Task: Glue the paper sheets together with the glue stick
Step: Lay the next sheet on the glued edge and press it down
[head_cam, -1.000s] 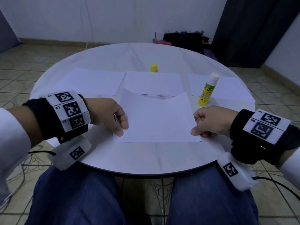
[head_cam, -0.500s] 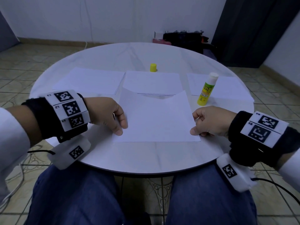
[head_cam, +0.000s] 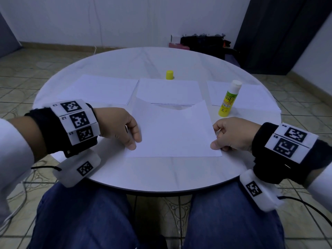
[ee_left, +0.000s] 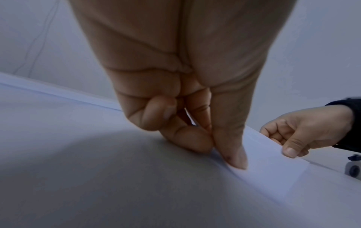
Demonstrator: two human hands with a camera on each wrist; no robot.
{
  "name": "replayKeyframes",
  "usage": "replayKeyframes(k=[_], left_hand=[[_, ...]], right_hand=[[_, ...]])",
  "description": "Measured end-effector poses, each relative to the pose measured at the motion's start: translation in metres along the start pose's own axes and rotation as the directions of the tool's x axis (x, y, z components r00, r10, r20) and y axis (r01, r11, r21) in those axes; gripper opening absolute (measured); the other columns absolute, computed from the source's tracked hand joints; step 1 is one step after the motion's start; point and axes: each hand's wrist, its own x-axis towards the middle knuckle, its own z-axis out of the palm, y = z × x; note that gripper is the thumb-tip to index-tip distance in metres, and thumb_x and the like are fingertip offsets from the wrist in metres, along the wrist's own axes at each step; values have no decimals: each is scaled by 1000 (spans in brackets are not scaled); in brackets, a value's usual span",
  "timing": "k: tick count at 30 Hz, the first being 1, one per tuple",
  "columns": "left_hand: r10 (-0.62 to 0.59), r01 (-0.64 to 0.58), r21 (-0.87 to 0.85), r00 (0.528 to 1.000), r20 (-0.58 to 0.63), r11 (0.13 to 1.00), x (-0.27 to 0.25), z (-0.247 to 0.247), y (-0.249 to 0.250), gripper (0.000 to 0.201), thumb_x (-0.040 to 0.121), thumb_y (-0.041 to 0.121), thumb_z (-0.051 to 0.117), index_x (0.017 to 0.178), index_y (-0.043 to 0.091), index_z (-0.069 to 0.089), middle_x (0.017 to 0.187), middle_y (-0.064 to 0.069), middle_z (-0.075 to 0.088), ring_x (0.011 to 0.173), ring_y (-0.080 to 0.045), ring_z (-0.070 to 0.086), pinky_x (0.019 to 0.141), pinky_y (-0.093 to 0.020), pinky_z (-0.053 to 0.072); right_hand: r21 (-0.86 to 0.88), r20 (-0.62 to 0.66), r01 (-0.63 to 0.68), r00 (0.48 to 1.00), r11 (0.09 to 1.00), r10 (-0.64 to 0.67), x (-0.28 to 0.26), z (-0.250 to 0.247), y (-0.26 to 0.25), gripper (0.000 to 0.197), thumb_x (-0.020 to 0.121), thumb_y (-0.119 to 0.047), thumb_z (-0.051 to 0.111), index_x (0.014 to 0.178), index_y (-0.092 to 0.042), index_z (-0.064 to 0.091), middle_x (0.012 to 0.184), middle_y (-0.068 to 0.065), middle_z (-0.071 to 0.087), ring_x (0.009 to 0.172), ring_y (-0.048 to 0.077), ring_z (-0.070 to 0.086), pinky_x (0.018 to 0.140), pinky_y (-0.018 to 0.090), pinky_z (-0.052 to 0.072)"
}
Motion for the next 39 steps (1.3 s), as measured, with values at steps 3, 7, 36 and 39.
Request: replayKeyframes(k=[3, 7, 36, 39], left_hand=[[7, -7, 6, 1000, 4, 1000, 0, 0, -1, 18, 71, 26, 83, 80, 32, 67, 45, 23, 55, 48, 8, 49, 50, -7, 34], [18, -18, 55, 1000, -3, 998, 1, 1, 0, 26, 72, 26, 82, 86, 33, 61, 59, 13, 58, 50, 3, 49, 49, -7, 34], [310, -309, 406, 949, 66, 860, 53, 34, 150, 86, 72, 61, 72, 143, 22, 42, 143, -3, 45, 132, -24, 40, 90, -10, 29], [224, -221, 565, 972, 66, 795, 50, 33, 141, 110, 67, 71, 68, 152, 20, 19, 155, -8, 25, 140, -23, 27, 109, -32, 25]], right_hand=[[-73, -23, -19, 1000, 997, 17, 0, 0, -4, 26, 76, -7, 75, 90, -13, 55, 64, 2, 59, 57, 15, 54, 55, 24, 40], [-144, -80, -43, 996, 989, 32, -2, -3, -4, 73, 72, -20, 80, 131, -22, 38, 87, -2, 54, 78, 18, 53, 68, 26, 40], [-852, 151, 120, 988, 509, 20, 4, -8, -53, 52, 64, -40, 83, 103, -16, 59, 100, 0, 57, 78, 16, 50, 56, 24, 36], [-850, 155, 123, 988, 511, 19, 5, -8, -52, 52, 64, -40, 83, 102, -12, 60, 97, 1, 58, 72, 16, 50, 47, 23, 30]])
